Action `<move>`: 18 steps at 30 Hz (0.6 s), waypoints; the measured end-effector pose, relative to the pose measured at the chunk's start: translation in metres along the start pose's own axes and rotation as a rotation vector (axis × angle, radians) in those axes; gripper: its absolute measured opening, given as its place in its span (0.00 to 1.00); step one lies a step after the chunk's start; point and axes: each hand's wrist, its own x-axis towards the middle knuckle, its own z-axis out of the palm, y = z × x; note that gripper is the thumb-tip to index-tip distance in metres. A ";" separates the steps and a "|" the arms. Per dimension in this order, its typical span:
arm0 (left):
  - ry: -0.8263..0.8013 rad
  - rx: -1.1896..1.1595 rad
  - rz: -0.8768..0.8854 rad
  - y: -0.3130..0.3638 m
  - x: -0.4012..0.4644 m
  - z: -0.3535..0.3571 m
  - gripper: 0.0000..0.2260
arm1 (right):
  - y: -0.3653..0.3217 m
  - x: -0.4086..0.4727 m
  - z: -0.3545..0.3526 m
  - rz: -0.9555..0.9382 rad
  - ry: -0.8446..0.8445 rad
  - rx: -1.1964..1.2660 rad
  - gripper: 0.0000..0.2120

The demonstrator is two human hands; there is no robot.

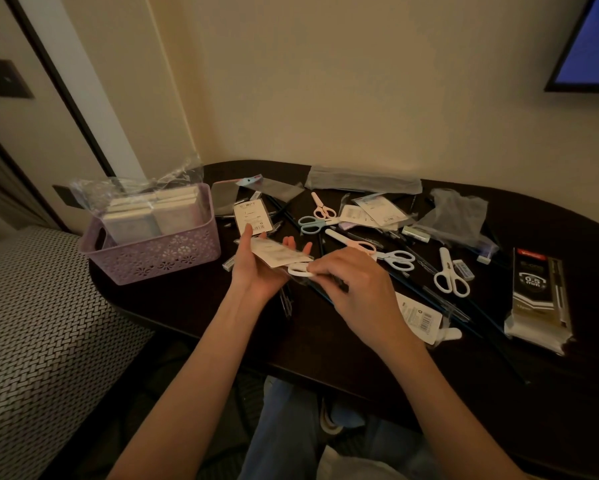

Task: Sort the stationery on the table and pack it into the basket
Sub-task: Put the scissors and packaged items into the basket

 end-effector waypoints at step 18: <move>-0.039 0.179 -0.064 -0.016 -0.016 0.007 0.22 | 0.003 0.009 0.003 -0.020 -0.086 -0.111 0.09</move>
